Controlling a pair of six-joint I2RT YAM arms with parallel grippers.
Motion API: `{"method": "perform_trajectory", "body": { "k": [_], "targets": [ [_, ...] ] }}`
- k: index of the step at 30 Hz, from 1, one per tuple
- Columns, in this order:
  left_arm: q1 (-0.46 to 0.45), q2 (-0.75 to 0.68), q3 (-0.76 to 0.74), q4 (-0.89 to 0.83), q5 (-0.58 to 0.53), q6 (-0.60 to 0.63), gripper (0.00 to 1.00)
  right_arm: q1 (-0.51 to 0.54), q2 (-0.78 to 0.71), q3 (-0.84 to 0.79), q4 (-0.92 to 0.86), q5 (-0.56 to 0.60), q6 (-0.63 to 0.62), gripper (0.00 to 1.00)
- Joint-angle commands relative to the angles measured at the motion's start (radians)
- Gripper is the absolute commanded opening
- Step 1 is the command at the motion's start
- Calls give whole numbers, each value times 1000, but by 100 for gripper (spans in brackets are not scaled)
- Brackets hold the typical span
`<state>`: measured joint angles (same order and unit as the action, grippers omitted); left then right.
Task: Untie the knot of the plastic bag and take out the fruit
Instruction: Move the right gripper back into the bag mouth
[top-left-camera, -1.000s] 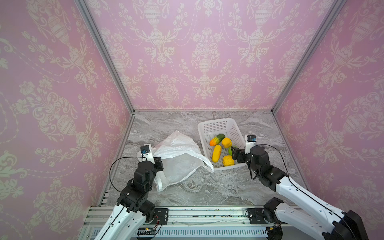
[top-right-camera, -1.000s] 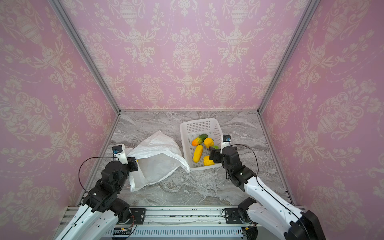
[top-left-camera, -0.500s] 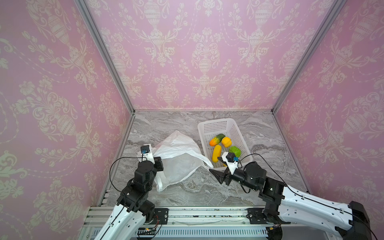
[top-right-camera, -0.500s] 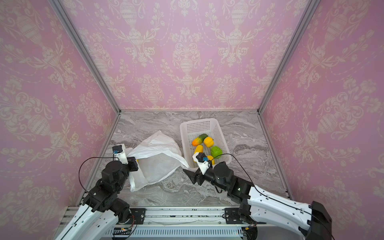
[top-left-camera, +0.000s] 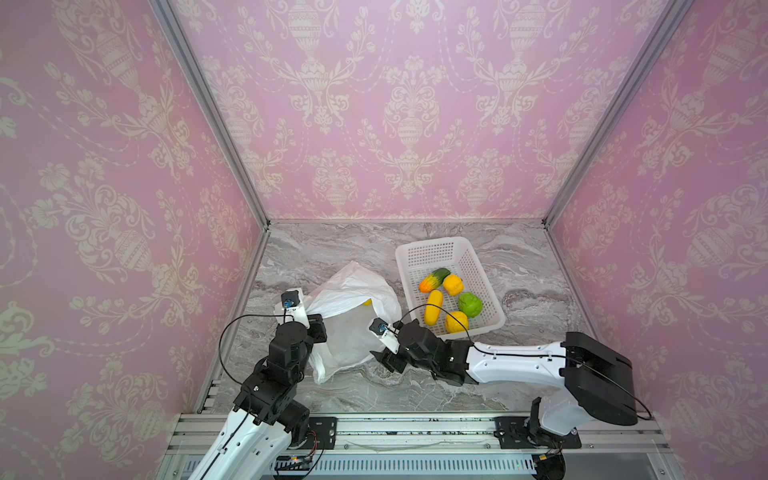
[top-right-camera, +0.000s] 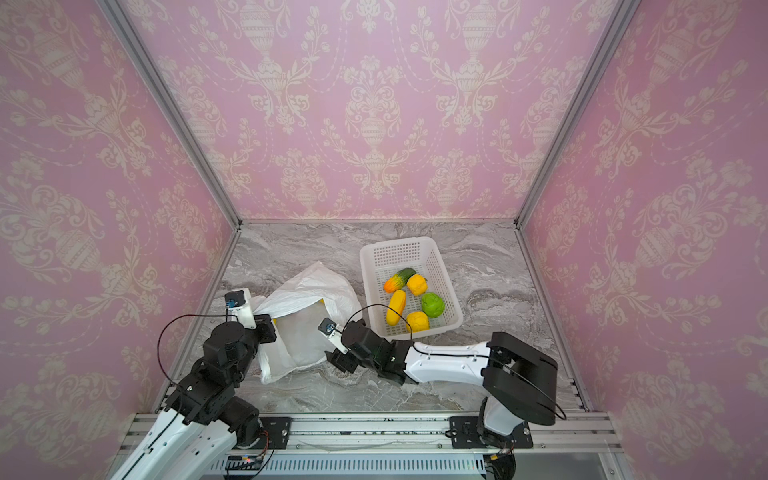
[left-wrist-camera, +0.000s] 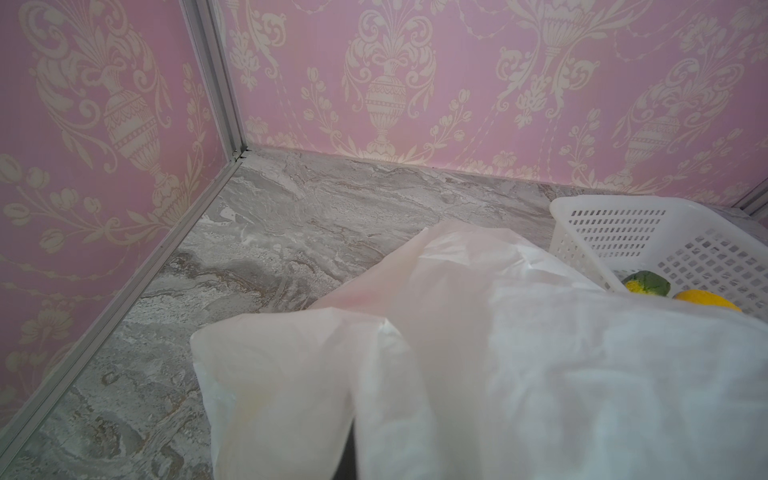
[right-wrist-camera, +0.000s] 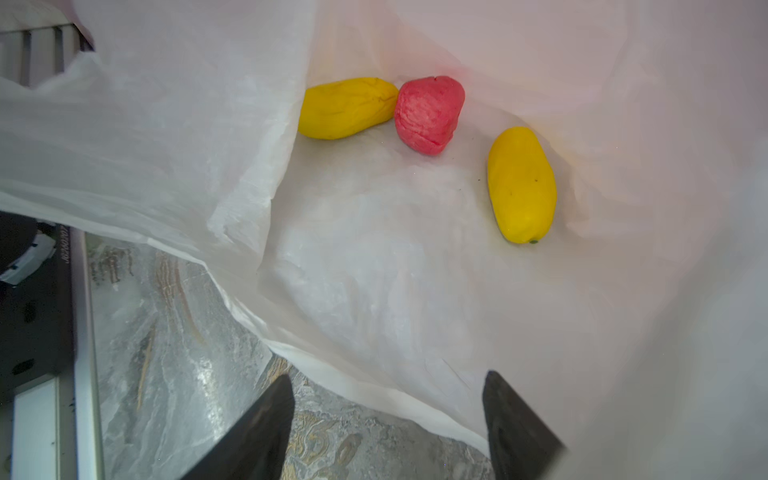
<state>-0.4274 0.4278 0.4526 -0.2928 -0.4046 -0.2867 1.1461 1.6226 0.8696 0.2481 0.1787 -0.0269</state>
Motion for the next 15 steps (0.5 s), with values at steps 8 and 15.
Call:
{"method": "perform_trajectory", "body": {
  "k": [8, 15],
  "targets": [
    [3, -5, -7, 7, 18, -12, 0, 0, 314, 339, -85, 47, 36, 70],
    [3, -9, -8, 7, 26, -11, 0, -18, 482, 542, -171, 81, 46, 69]
  ]
}}
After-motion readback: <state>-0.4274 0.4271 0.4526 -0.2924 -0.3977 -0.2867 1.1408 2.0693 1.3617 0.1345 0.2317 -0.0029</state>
